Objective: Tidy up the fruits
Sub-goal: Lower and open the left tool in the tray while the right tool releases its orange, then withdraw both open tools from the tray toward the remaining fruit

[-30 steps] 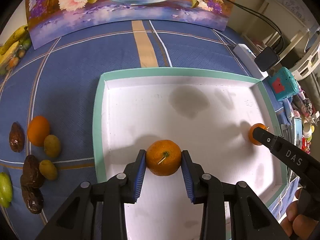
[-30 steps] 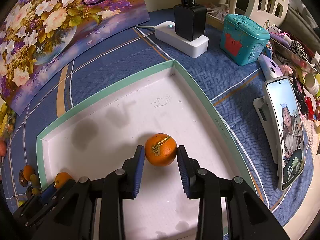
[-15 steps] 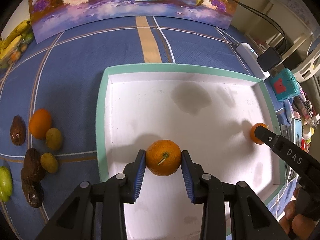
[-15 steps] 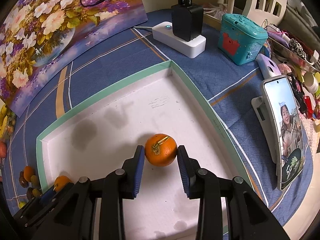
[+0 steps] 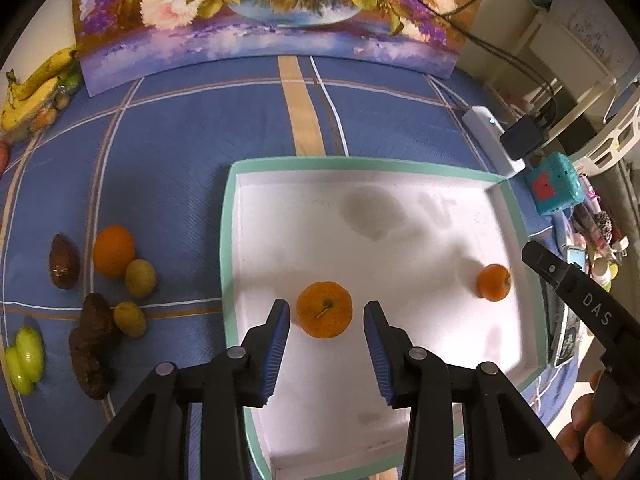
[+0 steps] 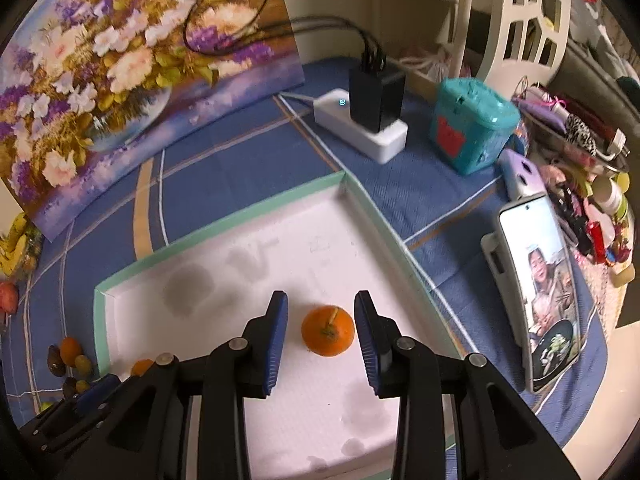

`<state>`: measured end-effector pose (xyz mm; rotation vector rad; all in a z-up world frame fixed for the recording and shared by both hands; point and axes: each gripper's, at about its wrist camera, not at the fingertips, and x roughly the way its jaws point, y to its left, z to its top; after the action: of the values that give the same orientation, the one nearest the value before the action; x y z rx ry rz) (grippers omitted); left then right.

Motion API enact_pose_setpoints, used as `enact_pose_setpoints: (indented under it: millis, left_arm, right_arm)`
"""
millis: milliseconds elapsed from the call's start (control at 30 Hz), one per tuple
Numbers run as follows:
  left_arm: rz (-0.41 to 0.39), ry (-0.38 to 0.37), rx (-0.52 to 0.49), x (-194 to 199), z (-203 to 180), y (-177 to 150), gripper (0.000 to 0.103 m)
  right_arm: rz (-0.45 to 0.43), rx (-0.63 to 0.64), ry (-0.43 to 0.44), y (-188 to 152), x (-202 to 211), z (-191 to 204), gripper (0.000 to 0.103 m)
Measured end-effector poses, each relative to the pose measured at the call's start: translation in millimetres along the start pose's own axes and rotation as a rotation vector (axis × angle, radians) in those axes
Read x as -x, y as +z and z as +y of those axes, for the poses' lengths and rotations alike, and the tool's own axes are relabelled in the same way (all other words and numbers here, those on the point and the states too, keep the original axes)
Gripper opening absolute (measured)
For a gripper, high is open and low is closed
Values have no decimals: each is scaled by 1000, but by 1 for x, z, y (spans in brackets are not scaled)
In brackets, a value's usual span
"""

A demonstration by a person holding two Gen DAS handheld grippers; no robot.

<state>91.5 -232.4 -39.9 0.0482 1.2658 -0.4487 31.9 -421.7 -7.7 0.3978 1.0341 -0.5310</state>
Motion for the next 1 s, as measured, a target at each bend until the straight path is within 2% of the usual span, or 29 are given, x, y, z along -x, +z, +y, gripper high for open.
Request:
enact_pose_setpoints:
  millis: [267, 367, 400, 433, 500, 667, 733, 833, 1000]
  left_arm:
    - [-31, 13, 29, 16, 11, 3, 42]
    - [-32, 34, 61, 15, 18, 6, 57]
    - [-36, 45, 74, 15, 22, 6, 61]
    - [-39, 58, 91, 15, 26, 6, 66]
    - [-47, 81, 130, 15, 35, 6, 76]
    - [-60, 134, 200, 14, 54, 5, 88]
    - [-64, 150, 218, 14, 58, 4, 95]
    - [-76, 182, 237, 13, 66, 3, 102]
    - [-94, 200, 228, 14, 70, 3, 103]
  right_arm:
    - [-41, -2, 10, 0, 14, -1, 35]
    - [-33, 3, 15, -2, 12, 1, 36]
    - [-29, 4, 20, -2, 11, 2, 45]
    - [-23, 6, 26, -3, 9, 3, 62]
    - [-17, 16, 33, -3, 7, 6, 73]
    - [3, 59, 42, -7, -1, 16, 79]
    - [9, 75, 39, -8, -4, 19, 88]
    - [15, 94, 37, -11, -8, 23, 88]
    - [29, 114, 59, -14, -14, 29, 90]
